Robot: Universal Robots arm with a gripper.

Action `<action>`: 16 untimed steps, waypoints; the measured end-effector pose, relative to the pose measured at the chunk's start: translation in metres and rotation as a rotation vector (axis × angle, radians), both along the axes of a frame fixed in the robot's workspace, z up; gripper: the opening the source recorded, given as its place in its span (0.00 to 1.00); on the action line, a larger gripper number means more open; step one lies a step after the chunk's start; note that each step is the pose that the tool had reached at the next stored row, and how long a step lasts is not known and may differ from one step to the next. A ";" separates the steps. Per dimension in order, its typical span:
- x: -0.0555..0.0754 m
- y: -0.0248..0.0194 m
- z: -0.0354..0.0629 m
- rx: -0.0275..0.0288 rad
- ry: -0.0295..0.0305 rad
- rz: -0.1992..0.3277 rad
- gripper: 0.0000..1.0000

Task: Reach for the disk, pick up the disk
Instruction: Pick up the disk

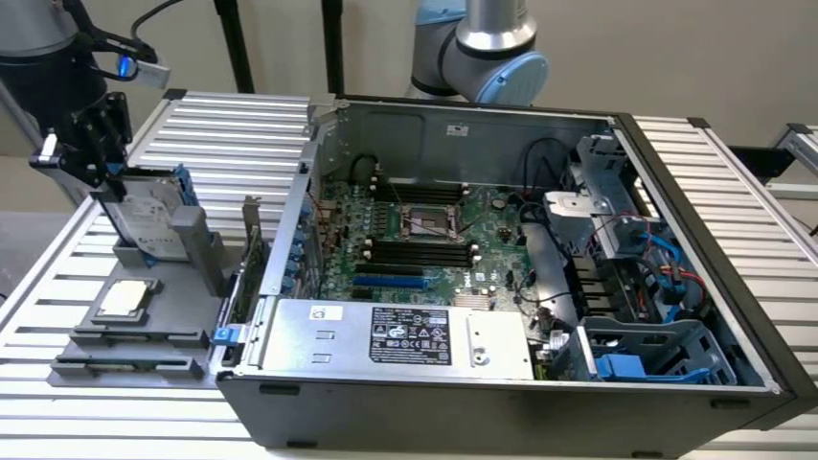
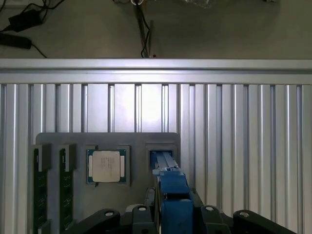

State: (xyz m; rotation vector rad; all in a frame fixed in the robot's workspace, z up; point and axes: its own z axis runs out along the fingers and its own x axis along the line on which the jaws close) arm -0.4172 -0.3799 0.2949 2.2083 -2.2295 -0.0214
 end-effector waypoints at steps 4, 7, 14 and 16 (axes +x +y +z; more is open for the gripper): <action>0.000 0.0000 0.0000 -0.0002 0.0001 0.000 0.33; 0.000 0.0000 -0.0001 0.0000 0.0000 0.000 0.33; 0.000 -0.0002 -0.0002 0.0002 -0.0002 0.000 0.33; 0.000 -0.0009 -0.0002 0.0001 0.0000 0.000 0.33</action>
